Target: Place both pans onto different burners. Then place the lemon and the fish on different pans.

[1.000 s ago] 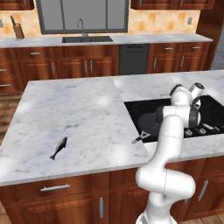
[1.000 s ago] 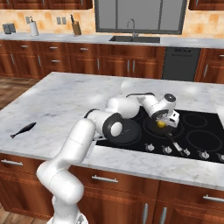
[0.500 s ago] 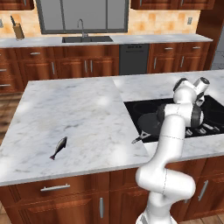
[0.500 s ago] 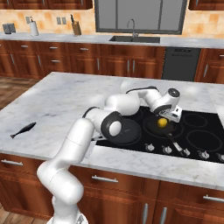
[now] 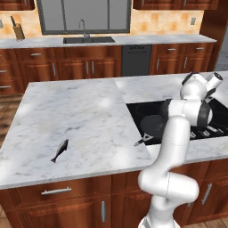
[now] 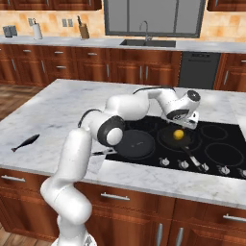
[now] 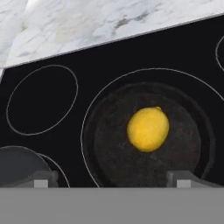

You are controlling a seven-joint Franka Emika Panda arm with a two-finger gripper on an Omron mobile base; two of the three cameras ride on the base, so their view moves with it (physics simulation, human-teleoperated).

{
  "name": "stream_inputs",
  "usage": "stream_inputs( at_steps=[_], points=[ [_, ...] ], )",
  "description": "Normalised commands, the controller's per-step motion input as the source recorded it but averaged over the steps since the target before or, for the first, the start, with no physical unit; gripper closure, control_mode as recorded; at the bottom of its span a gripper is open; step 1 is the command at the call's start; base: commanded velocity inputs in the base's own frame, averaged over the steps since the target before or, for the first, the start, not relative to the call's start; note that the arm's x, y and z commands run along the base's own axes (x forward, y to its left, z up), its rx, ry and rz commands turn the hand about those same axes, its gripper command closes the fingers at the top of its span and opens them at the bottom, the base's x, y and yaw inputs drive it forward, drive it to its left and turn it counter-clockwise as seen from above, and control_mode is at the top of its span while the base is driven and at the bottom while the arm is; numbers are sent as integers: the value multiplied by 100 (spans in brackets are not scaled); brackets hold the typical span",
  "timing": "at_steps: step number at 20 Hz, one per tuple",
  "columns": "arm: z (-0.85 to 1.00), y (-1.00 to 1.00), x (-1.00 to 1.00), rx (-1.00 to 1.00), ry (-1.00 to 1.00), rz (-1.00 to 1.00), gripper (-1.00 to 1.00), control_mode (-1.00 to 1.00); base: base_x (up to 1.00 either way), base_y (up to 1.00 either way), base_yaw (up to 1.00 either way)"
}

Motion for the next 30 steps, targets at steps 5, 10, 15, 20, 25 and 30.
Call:
stream_inputs(
  at_steps=[5,10,15,20,25,30],
  points=[
    [20,88,-37,-12,-3,11,-100,-100,0,0,0],
    [18,98,-31,-8,-2,5,-100,-100,0,0,0],
    [14,98,-36,-5,-1,2,-100,-100,0,0,0],
    [6,97,-34,-2,0,0,-100,-100,0,0,0],
    [19,79,-24,0,0,-2,-100,-100,0,0,0],
    [11,62,-10,12,0,-6,-100,-100,0,0,0]
  ],
)
